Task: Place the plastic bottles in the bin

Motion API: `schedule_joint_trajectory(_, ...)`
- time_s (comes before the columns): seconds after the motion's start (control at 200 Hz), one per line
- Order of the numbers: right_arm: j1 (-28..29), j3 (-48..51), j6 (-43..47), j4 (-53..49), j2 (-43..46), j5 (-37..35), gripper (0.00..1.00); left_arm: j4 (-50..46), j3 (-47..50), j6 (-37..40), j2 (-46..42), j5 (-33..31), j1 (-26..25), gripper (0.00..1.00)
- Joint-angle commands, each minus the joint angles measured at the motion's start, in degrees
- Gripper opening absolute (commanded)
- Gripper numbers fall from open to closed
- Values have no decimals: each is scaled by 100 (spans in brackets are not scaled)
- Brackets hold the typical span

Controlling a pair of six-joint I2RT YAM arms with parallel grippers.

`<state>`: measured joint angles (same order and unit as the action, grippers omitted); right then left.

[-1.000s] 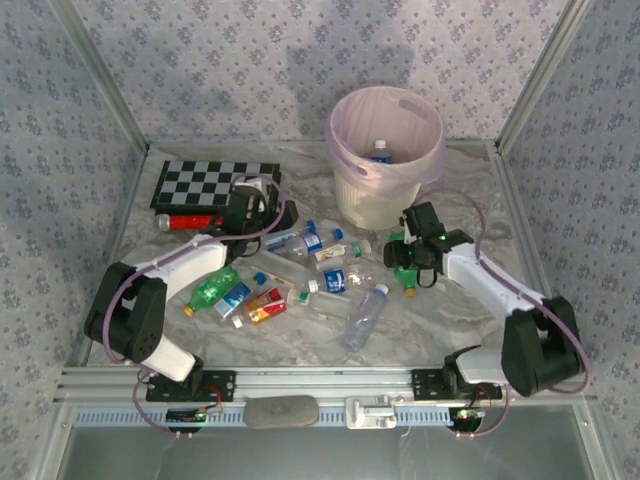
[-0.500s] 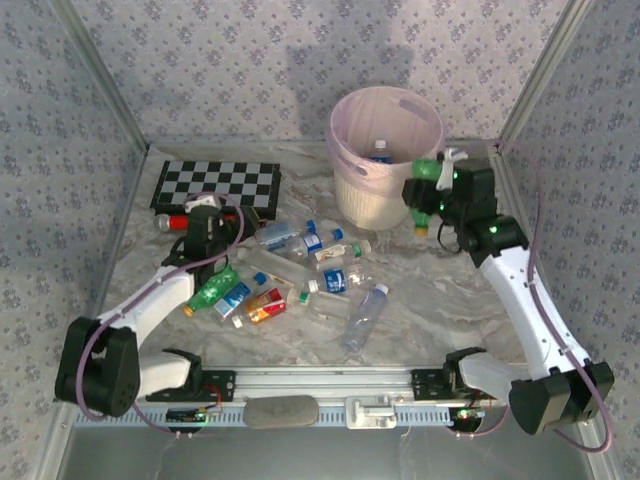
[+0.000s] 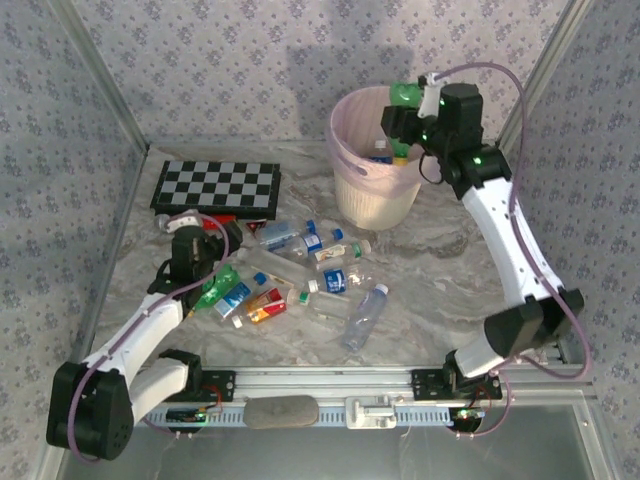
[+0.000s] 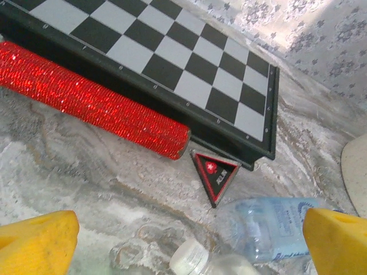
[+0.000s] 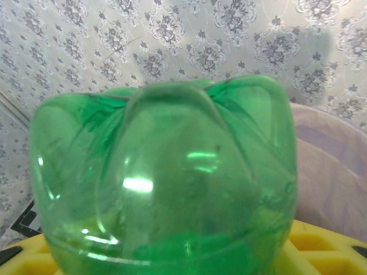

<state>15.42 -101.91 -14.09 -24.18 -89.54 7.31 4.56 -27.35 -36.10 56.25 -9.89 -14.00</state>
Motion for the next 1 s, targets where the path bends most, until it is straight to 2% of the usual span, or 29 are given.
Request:
schedule_joint_trajectory(0.0,55,-626,173,-235,-619,104,46,-197,67,19,-211,-135,71,100)
schedule_joint_trajectory(0.305,114,-1680,254,-941,-1974,8,48,-341,252,59,-592,-222,160,100)
schedule_joint_trajectory(0.695,141,-1903,131,-1225,-2402,104,56,-341,266,76,-598,-185,249,100)
schedule_joint_trajectory(0.835,147,-1929,125,-1220,-2410,86,62,-332,263,68,-580,-158,257,100)
schedule_joint_trajectory(0.994,158,-2027,139,-1269,-2428,42,79,-367,244,87,-580,-162,257,100)
